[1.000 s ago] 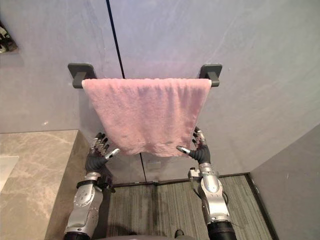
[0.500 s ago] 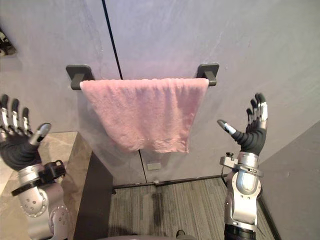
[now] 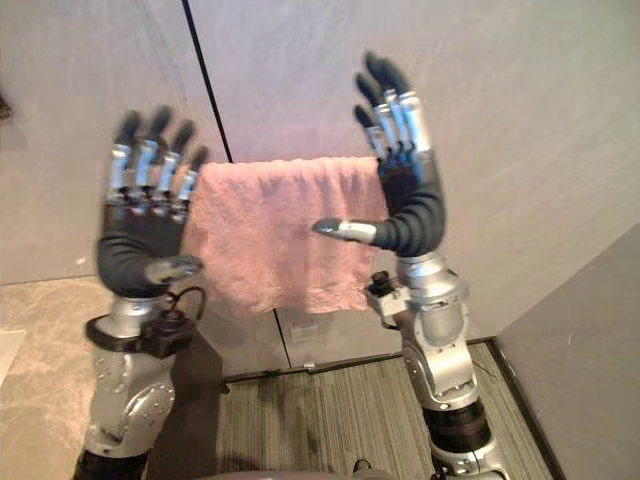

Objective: Organize washtable

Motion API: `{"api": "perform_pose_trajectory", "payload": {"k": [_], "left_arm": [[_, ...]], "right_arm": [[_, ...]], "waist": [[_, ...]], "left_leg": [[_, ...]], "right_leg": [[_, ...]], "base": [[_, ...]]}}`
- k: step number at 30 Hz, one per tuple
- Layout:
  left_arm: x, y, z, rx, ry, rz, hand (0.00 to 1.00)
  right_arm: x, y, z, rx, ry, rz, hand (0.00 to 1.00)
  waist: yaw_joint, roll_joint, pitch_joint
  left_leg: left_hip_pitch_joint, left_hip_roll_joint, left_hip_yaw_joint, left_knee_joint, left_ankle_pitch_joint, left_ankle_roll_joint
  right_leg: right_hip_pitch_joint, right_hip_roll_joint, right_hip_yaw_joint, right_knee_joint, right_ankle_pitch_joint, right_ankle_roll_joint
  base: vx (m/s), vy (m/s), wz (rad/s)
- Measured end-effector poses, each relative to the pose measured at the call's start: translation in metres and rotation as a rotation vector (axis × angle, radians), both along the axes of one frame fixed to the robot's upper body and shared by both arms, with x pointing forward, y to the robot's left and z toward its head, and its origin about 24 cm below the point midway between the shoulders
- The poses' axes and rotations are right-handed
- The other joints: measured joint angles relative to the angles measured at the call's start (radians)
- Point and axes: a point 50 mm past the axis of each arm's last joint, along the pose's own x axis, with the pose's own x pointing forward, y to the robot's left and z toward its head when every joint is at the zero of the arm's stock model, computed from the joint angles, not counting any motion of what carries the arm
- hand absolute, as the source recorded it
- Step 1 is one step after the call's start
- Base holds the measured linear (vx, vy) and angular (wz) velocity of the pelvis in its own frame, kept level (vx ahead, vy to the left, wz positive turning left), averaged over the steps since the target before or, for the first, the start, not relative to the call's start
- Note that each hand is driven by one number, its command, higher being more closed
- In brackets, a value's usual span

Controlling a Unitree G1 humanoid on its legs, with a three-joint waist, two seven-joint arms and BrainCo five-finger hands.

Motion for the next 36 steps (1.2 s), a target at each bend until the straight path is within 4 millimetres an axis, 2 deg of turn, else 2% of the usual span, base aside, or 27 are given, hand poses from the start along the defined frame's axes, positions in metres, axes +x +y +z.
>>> {"api": "perform_pose_trajectory", "payload": {"k": [3,6,16,20,26,32,36], "left_arm": [[0.014,-0.011,-0.022,0.048,0.124,-0.059,0.0],[0.021,-0.014,-0.038,0.086,0.202,-0.075,0.0],[0.034,-0.005,-0.074,0.214,0.366,-0.034,0.0],[0.036,-0.002,-0.082,0.259,0.394,-0.013,0.0],[0.04,0.005,-0.102,0.351,0.466,0.038,0.0],[0.042,0.009,-0.107,0.394,0.482,0.107,0.0],[0.045,0.013,-0.106,0.344,0.488,0.186,0.0]], "right_arm": [[0.012,0.013,-0.023,-0.087,0.125,0.085,0.0],[0.019,0.016,-0.04,-0.161,0.215,0.117,0.0],[0.032,0.017,-0.079,-0.303,0.401,0.144,0.0],[0.035,0.017,-0.089,-0.332,0.441,0.136,0.0],[0.043,0.015,-0.11,-0.471,0.502,0.084,0.0],[0.048,0.015,-0.12,-0.558,0.509,0.026,0.0],[0.05,0.019,-0.126,-0.562,0.528,0.009,0.0]], "waist": [[0.0,0.003,0.001],[0.0,0.01,0.001],[-0.001,0.015,0.001],[-0.001,0.015,0.0],[0.005,0.015,0.0],[0.006,0.015,0.0],[0.02,0.015,0.0]], "left_leg": [[-0.002,0.0,0.008,0.0,-0.001,0.0],[-0.017,-0.001,0.01,0.0,-0.001,0.0],[-0.032,-0.001,0.008,0.0,-0.001,0.0],[-0.04,-0.001,0.005,0.001,-0.001,0.0],[-0.075,0.001,-0.004,0.025,-0.001,0.0],[-0.084,0.003,-0.015,0.036,-0.001,0.0],[-0.086,0.003,-0.018,0.038,0.0,0.001]], "right_leg": [[-0.007,0.001,0.003,0.0,0.002,0.002],[-0.023,0.0,0.006,0.0,0.006,0.003],[-0.037,0.001,0.003,0.0,0.006,0.003],[-0.038,-0.001,0.004,-0.007,0.008,0.0],[-0.048,-0.001,0.0,-0.027,0.025,-0.007],[-0.049,0.0,-0.005,-0.027,0.028,-0.01],[-0.049,0.0,-0.005,-0.027,0.031,-0.009]], "base": [[-0.04,-0.035,-0.08],[-0.03,-0.034,-0.04],[-0.02,-0.036,0.0],[-0.03,-0.035,0.03],[-0.03,-0.045,0.03],[-0.05,-0.038,0.04],[-0.07,-0.031,0.02]]}}
